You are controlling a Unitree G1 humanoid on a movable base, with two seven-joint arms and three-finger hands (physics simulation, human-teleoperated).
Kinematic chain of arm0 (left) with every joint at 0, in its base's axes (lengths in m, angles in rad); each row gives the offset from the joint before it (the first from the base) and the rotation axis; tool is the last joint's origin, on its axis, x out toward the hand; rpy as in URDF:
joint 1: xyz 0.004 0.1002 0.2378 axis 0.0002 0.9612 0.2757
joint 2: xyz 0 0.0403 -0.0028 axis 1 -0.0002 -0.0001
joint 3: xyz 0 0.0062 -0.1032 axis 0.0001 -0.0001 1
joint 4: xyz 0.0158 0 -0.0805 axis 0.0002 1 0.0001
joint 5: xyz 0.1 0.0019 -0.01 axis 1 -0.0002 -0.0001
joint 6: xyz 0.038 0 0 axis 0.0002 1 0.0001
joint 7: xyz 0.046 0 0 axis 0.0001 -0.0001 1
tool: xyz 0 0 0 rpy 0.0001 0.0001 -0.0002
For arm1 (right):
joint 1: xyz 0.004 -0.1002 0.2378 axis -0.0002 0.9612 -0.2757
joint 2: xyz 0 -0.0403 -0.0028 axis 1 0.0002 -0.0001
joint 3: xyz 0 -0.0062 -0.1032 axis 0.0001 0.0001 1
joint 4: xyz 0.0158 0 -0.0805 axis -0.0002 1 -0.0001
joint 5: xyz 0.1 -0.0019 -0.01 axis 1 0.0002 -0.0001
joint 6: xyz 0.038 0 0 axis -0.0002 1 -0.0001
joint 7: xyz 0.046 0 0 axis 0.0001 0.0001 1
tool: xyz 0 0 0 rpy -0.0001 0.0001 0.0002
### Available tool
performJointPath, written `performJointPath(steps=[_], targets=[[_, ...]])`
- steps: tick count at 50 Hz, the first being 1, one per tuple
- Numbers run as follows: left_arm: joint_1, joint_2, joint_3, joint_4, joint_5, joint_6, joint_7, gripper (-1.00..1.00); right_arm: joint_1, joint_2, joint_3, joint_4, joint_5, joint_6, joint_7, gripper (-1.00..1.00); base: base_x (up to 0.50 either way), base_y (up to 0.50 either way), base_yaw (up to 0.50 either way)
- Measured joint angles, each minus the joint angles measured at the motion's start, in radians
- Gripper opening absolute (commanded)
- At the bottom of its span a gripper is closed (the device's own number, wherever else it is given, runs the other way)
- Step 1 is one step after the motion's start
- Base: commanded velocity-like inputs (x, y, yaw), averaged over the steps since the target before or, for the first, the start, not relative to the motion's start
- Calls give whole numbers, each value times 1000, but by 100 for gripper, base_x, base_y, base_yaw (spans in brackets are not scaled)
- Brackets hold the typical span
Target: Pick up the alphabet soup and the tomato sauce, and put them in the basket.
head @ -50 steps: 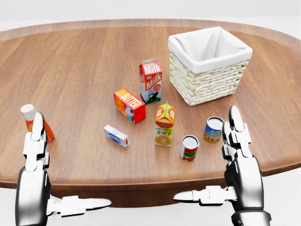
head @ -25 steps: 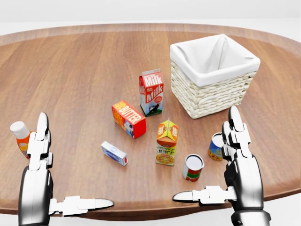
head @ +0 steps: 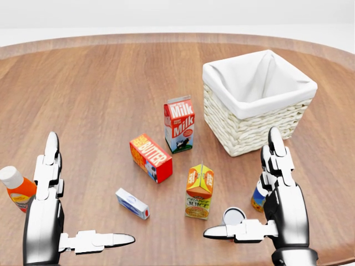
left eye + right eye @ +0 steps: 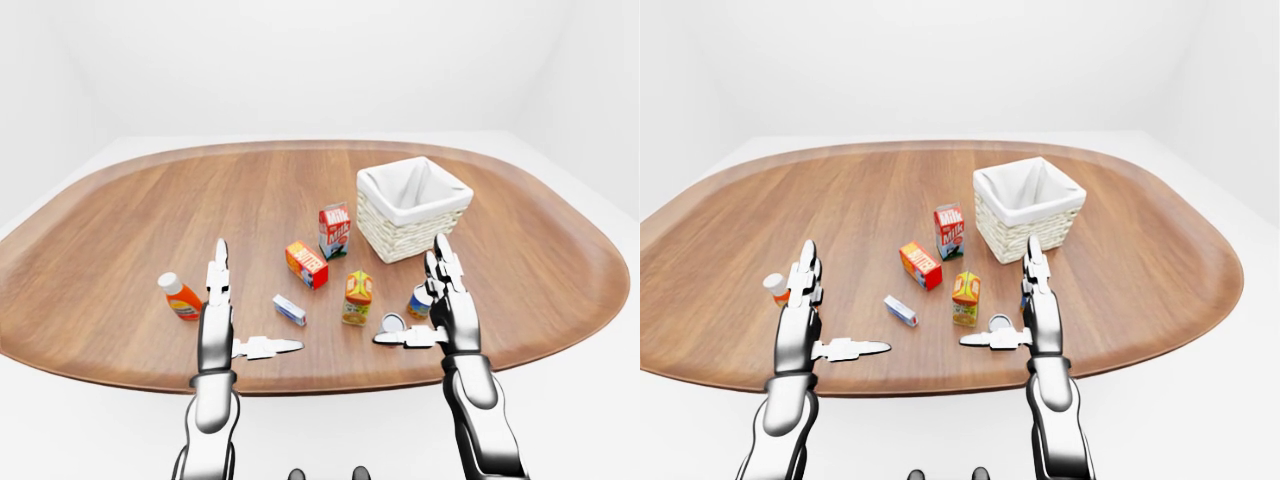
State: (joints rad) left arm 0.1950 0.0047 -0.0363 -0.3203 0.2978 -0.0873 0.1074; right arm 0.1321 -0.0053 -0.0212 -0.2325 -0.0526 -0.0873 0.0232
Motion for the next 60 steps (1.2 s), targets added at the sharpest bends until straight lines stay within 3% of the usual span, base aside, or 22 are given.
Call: performJointPath(steps=[60], targets=[[-1,0,0,6,0,0,-4,100,-1,0,4,2,-3,0,3,100,22,0,0]])
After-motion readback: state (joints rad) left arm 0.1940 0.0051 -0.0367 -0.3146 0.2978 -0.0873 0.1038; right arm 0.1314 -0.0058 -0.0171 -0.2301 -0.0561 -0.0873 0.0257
